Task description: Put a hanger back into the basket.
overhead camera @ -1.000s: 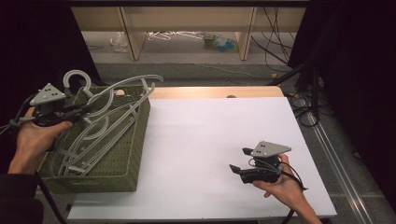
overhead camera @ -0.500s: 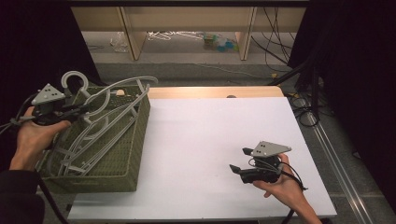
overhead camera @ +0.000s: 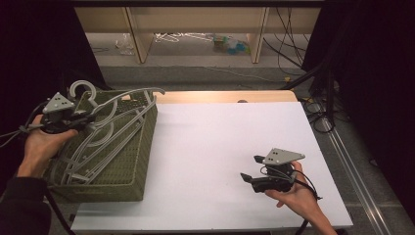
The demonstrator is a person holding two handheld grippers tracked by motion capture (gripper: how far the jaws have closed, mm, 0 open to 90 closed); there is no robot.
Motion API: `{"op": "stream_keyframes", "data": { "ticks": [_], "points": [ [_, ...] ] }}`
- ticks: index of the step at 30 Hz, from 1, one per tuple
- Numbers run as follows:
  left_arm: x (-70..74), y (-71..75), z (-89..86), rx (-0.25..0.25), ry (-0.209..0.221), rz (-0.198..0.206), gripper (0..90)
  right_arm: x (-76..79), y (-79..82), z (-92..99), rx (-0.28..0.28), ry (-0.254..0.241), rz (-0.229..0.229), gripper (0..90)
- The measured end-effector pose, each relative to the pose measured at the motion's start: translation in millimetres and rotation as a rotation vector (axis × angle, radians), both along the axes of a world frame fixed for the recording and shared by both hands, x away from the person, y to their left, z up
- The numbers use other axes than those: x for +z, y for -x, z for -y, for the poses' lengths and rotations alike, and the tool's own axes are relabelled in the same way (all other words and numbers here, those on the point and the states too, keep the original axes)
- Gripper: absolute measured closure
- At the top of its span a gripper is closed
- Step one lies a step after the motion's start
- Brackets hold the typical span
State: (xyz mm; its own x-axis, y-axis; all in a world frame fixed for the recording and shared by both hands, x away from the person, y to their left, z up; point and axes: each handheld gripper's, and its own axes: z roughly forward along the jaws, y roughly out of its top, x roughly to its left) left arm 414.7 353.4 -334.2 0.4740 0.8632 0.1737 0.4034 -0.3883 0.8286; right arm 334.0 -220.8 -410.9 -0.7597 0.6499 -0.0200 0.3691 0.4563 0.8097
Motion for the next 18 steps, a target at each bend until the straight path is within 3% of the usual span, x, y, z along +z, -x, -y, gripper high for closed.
{"op": "stream_keyframes", "data": {
  "ticks": [4,6,10,12,13,14,16,18],
  "points": [
    [-3.9,-3.1,1.7,-0.010,-0.023,-0.019,81.2,-0.2,-0.3,0.4,0.001,0.002,0.001,26.3],
    [-2.5,-4.2,-0.1,-0.030,-0.068,-0.028,81.3,-0.2,-0.3,0.4,0.001,0.001,0.000,26.3],
    [-4.2,-5.5,-1.0,-0.023,-0.068,-0.033,81.4,-0.3,-0.3,0.4,0.002,0.002,0.000,26.3],
    [-5.9,-7.6,-1.2,-0.024,-0.094,-0.029,81.5,-0.4,-0.3,0.4,0.002,0.001,0.000,26.3],
    [-8.9,-9.0,1.1,-0.008,-0.059,-0.017,81.6,-0.5,-0.3,0.3,0.002,0.002,0.001,26.3],
    [-9.6,-10.3,0.9,-0.014,-0.065,-0.018,81.6,-0.5,-0.3,0.2,0.002,0.002,0.001,26.3],
    [-8.3,-12.1,-1.9,-0.039,-0.121,-0.022,81.6,-0.7,-0.8,0.2,0.009,0.004,0.005,26.3],
    [-9.0,-13.9,-2.8,-0.056,-0.120,-0.017,81.6,-0.6,-0.6,0.3,0.005,0.003,-0.001,26.3]
  ]
}}
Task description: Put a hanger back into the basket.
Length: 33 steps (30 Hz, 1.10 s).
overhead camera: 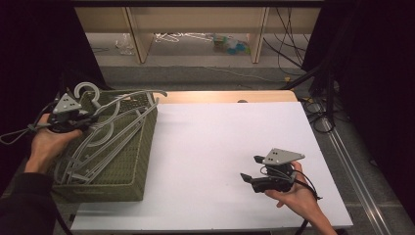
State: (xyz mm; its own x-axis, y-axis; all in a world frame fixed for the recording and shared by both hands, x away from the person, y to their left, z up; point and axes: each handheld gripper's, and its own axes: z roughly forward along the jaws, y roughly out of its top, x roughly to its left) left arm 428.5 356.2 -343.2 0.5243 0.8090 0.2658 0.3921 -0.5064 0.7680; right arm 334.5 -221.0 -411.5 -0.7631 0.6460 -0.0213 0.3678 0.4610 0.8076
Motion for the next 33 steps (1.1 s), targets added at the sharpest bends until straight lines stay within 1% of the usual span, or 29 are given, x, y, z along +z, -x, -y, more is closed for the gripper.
{"op": "stream_keyframes", "data": {
  "ticks": [1,2,3,5,6,7,8,9,10,11,13,14,15,16,17,19,20,21,22,24,26,27,29,30,31,33],
  "points": [
    [-2.1,-0.4,1.1,0.009,0.013,0.000,81.6,-0.1,0.0,0.1,-0.002,0.000,0.001,26.3],
    [-2.6,-0.9,0.1,0.001,-0.022,-0.012,81.6,-0.1,-0.1,0.3,-0.003,0.000,0.001,26.3],
    [-4.4,-1.1,-0.2,-0.003,-0.027,-0.019,81.6,-0.3,-0.6,0.5,-0.001,0.000,0.005,26.3],
    [-7.3,0.3,-1.8,-0.016,-0.014,-0.024,81.6,-0.2,-0.6,0.8,-0.001,-0.001,0.006,26.4],
    [-6.9,1.2,-3.7,-0.027,-0.026,-0.019,81.6,-0.1,-0.6,1.0,0.000,-0.002,0.008,26.4],
    [-8.1,2.1,-4.1,-0.026,-0.004,-0.012,81.5,-0.1,-0.7,1.2,-0.001,-0.002,0.008,26.5],
    [-6.9,3.2,-6.7,-0.040,-0.024,-0.017,81.5,0.1,-0.5,1.2,-0.003,-0.003,0.004,26.5],
    [-7.3,4.7,-7.1,-0.035,-0.008,-0.009,81.5,-0.1,-0.8,1.3,-0.002,-0.002,0.008,26.5],
    [-7.7,7.4,-8.0,-0.028,0.005,-0.015,81.4,-0.3,-0.8,1.2,-0.001,-0.001,0.008,26.5],
    [-6.8,8.1,-10.4,-0.049,-0.008,-0.009,81.4,-0.3,-0.8,1.1,-0.001,-0.001,0.008,26.5],
    [-8.0,11.4,-11.8,-0.061,0.018,0.001,81.6,-0.5,-1.0,1.0,-0.002,0.001,0.008,26.5],
    [-7.6,12.8,-13.5,-0.075,0.013,0.000,81.5,-0.7,-1.1,0.9,-0.002,0.001,0.007,26.5],
    [-5.7,14.3,-16.9,-0.095,-0.024,-0.011,81.5,-0.8,-1.1,0.8,-0.002,0.001,0.006,26.5],
    [-5.2,15.1,-19.2,-0.112,-0.044,-0.025,81.5,-1.0,-1.1,0.7,-0.003,0.002,0.005,26.5],
    [-8.5,16.1,-17.5,-0.105,-0.003,-0.016,81.7,-1.0,-1.1,0.6,-0.002,0.002,0.004,26.5],
    [-9.7,19.0,-18.8,-0.116,0.017,-0.013,81.5,-1.0,-0.9,0.2,-0.001,0.001,0.002,26.5],
    [-9.3,19.7,-20.5,-0.119,0.004,-0.012,81.4,-0.9,-0.9,0.2,0.002,0.002,0.000,26.5],
    [-8.2,19.5,-23.5,-0.135,-0.035,-0.030,81.4,-1.0,-0.9,0.2,0.002,0.003,0.001,26.5],
    [-10.0,19.1,-24.3,-0.136,-0.024,-0.032,81.4,-1.2,-1.1,0.1,0.001,0.003,0.000,26.5],
    [-12.7,17.9,-27.0,-0.124,-0.026,-0.048,81.5,-1.7,-1.4,-0.1,0.002,0.006,0.001,26.5],
    [-15.3,15.7,-30.5,-0.108,-0.042,-0.074,81.6,-1.8,-1.1,-0.1,0.002,0.005,-0.002,26.5],
    [-16.9,14.1,-32.6,-0.108,-0.045,-0.076,81.7,-1.8,-1.2,0.0,0.003,0.005,0.000,26.5],
    [-19.1,15.7,-34.7,-0.081,-0.033,-0.089,81.6,-1.5,-1.3,0.4,0.002,0.004,0.000,26.5],
    [-20.1,14.6,-35.2,-0.093,-0.028,-0.086,81.7,-1.5,-1.4,0.5,-0.001,0.002,0.004,26.5],
    [-20.2,15.2,-35.5,-0.082,-0.034,-0.086,81.7,-1.5,-1.3,0.6,-0.003,0.000,0.001,26.5],
    [-20.4,15.1,-35.8,-0.081,-0.029,-0.088,81.7,-1.7,-1.4,0.7,-0.004,0.001,0.001,26.5]
  ]
}}
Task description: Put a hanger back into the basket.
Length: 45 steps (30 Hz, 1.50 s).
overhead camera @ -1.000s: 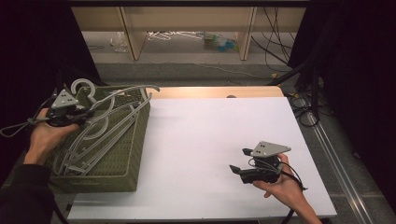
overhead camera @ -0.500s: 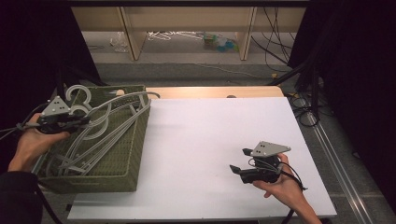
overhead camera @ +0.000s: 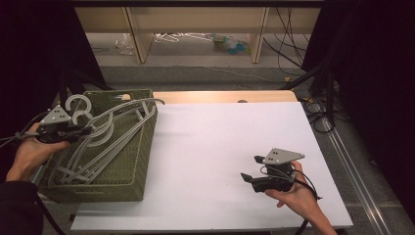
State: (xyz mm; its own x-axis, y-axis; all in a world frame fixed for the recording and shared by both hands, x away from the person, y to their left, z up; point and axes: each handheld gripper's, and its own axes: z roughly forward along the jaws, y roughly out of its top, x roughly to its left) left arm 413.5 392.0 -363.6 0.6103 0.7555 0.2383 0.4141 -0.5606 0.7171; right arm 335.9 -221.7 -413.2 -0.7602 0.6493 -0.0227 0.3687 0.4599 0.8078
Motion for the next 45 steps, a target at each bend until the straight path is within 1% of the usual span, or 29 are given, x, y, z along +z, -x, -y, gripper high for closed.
{"op": "stream_keyframes", "data": {
  "ticks": [1,2,3,6,7,8,9,11,12,13,15,16,18,19,21,22,23,26,29,31,34,35,37,39,40,41,42,43,45],
  "points": [
    [-0.4,-0.5,0.0,-0.010,0.007,0.001,81.7,0.1,0.2,-0.1,-0.001,-0.001,-0.002,26.5],
    [0.6,0.5,-0.3,-0.007,-0.001,0.000,81.6,0.3,0.4,0.0,0.000,0.000,-0.001,26.5],
    [1.0,-1.1,-0.8,-0.031,-0.004,0.011,81.6,0.4,0.3,0.0,0.001,0.000,0.001,26.5],
    [2.5,-1.7,-2.4,-0.033,-0.019,0.021,81.6,0.2,-0.1,0.0,0.000,0.001,0.002,26.5],
    [0.4,-1.4,-0.9,-0.007,0.022,0.031,81.5,0.1,0.1,0.0,-0.001,0.000,-0.001,26.5],
    [2.5,-2.1,-4.3,-0.022,-0.018,0.022,81.6,0.1,0.2,0.0,-0.002,0.000,-0.002,26.5],
    [0.9,-1.5,-3.8,0.000,0.006,0.020,81.6,0.1,0.2,-0.1,0.000,0.000,-0.001,26.5],
    [-0.1,-2.4,-6.0,0.013,0.006,0.027,81.6,0.3,0.1,-0.1,0.001,0.000,0.000,26.5],
    [-2.9,-1.9,-4.7,0.040,0.048,0.036,81.7,0.3,0.2,-0.1,0.001,0.000,0.000,26.5],
    [-1.6,-2.2,-7.9,0.029,0.016,0.038,81.6,0.3,0.3,0.0,-0.001,0.000,-0.001,26.5],
    [-5.2,-0.6,-5.7,0.069,0.082,0.071,81.6,0.3,0.2,0.5,-0.004,0.001,-0.002,26.6],
    [-5.4,0.1,-6.4,0.085,0.092,0.072,81.6,0.3,0.1,0.6,-0.004,0.001,-0.003,26.5],
    [-5.2,0.1,-9.6,0.109,0.106,0.078,81.7,-0.4,-0.8,0.8,-0.001,0.004,0.001,26.6],
    [-5.4,-0.6,-11.7,0.128,0.102,0.076,81.7,-0.9,-0.9,0.5,0.001,0.006,-0.003,26.6],
    [-8.0,-3.1,-13.2,0.188,0.113,0.070,81.7,-1.3,-0.3,-0.2,0.000,0.004,-0.008,26.6],
    [-8.2,-4.6,-16.1,0.181,0.073,0.044,81.6,-1.1,-0.1,-0.5,-0.002,0.004,-0.005,26.7],
    [-9.6,-6.2,-16.3,0.182,0.061,0.029,81.6,-0.9,-0.1,-0.6,0.000,0.003,-0.007,26.7],
    [-13.7,-11.6,-12.6,0.180,0.035,0.006,81.6,-0.5,-0.4,0.3,0.000,0.003,-0.003,26.7],
    [-16.4,-14.5,-12.5,0.216,0.034,-0.023,81.6,-0.8,-0.6,0.8,-0.003,0.002,-0.007,26.7],
    [-19.5,-17.3,-9.8,0.215,0.018,-0.033,81.5,-1.0,-0.6,0.6,-0.002,0.004,-0.008,26.7],
    [-24.2,-21.6,-3.4,0.232,-0.019,-0.038,81.3,-1.0,-0.6,0.3,0.001,0.004,-0.009,26.7],
    [-26.1,-22.6,-2.3,0.228,-0.013,-0.039,81.1,-0.9,-0.5,0.4,0.002,0.003,-0.008,26.7],
    [-29.9,-24.2,-1.5,0.211,-0.018,-0.065,81.4,-0.8,-0.9,0.6,0.002,0.003,-0.003,26.7],
    [-35.7,-26.0,2.2,0.205,-0.044,-0.086,81.2,-1.0,-1.2,0.8,0.002,0.003,-0.002,26.7],
    [-35.5,-27.0,2.0,0.196,-0.067,-0.092,81.1,-1.1,-1.2,0.7,0.001,0.004,-0.003,26.7],
    [-36.1,-27.2,2.6,0.207,-0.041,-0.092,81.1,-1.2,-1.1,0.6,0.002,0.004,-0.005,26.7],
    [-34.3,-27.3,0.5,0.192,-0.044,-0.106,81.1,-1.1,-0.7,0.4,0.002,0.004,-0.009,26.7],
    [-36.0,-28.2,0.6,0.197,-0.024,-0.101,81.0,-1.1,-0.6,0.1,0.002,0.004,-0.009,26.7],
    [-36.6,-29.2,2.7,0.221,-0.054,-0.111,80.8,-1.1,-0.4,-0.5,0.000,0.003,-0.007,26.7]
  ]
}}
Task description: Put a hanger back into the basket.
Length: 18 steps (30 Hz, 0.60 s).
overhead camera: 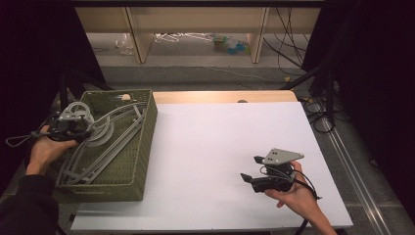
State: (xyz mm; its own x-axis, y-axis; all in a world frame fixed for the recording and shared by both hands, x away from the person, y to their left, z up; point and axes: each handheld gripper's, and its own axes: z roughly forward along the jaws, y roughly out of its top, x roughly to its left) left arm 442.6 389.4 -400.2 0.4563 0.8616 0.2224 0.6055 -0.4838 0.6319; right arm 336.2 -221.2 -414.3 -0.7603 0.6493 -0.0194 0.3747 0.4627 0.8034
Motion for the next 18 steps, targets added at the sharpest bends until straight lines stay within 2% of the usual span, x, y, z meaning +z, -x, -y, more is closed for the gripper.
{"op": "stream_keyframes", "data": {
  "ticks": [2,4,6,10,12,18],
  "points": [
    [-1.9,-2.7,2.1,0.010,-0.052,-0.024,76.9,0.0,0.1,0.1,0.001,0.000,0.003,26.7],
    [-5.2,-5.7,4.3,0.016,-0.050,-0.037,75.0,0.0,-0.3,0.7,0.002,0.002,-0.001,26.7],
    [-4.7,-6.7,4.1,0.035,-0.060,-0.041,69.2,-0.2,-0.5,1.4,0.000,0.002,-0.002,26.7],
    [-1.6,-3.5,2.3,0.066,-0.037,-0.003,60.1,-0.2,-0.2,2.1,-0.010,-0.002,-0.009,26.7],
    [2.5,0.6,1.2,0.101,0.001,0.027,52.0,-0.3,-0.2,1.9,-0.011,0.000,-0.008,26.7],
    [18.5,20.0,-1.9,0.153,0.104,0.130,41.0,-1.0,-0.7,0.9,-0.005,0.002,-0.001,26.7]
  ]
}}
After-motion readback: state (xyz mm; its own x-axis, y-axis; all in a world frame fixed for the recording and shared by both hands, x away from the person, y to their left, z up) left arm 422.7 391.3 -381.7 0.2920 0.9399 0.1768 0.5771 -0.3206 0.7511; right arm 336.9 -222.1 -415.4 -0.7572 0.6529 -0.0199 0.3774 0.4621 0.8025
